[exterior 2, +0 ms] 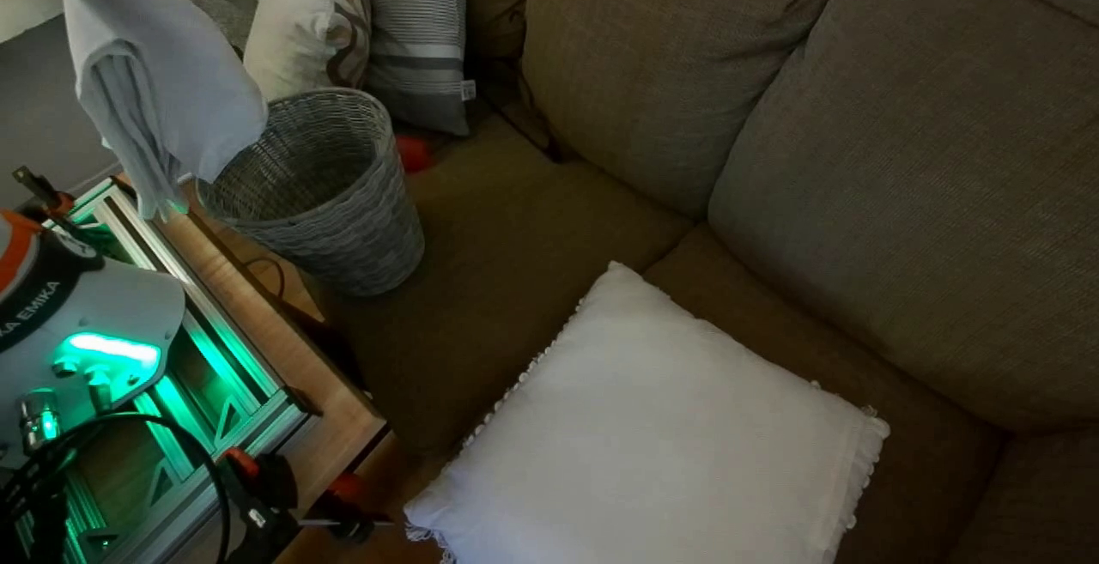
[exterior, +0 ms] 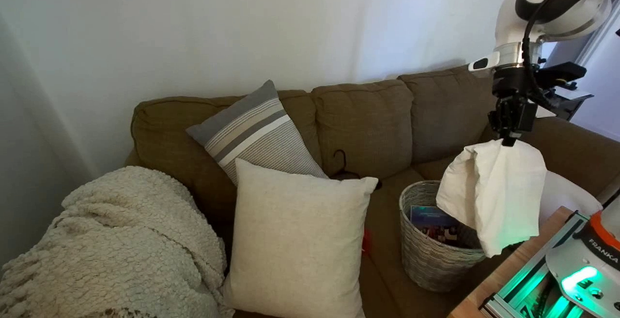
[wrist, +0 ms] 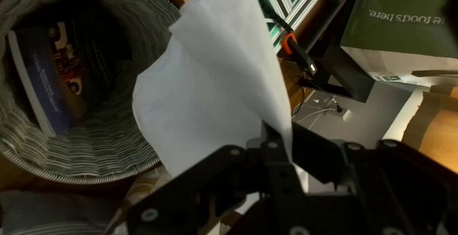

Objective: Put the white folded cloth in the basket

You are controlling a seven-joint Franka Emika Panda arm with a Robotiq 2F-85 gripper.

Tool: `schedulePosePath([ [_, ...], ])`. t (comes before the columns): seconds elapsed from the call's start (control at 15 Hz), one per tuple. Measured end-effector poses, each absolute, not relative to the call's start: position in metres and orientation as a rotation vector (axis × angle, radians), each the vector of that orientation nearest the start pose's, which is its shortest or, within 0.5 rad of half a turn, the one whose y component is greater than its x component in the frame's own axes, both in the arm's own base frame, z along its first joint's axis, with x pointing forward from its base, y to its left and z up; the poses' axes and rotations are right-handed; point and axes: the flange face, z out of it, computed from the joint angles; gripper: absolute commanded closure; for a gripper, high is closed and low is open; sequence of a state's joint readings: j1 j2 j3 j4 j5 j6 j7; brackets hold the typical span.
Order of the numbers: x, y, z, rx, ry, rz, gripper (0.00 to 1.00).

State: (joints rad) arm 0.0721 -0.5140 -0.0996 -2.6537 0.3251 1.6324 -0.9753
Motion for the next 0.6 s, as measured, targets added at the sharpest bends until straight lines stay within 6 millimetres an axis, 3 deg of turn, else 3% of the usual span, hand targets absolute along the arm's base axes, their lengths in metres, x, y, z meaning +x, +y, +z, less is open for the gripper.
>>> schedulePosePath([
  [0.27,0.31,0.02,0.35,-2.361,-0.991,0.386,0.97],
  [0.6,0.322,0.008,0.316,-2.459,-0.853,0.377,0.97],
])
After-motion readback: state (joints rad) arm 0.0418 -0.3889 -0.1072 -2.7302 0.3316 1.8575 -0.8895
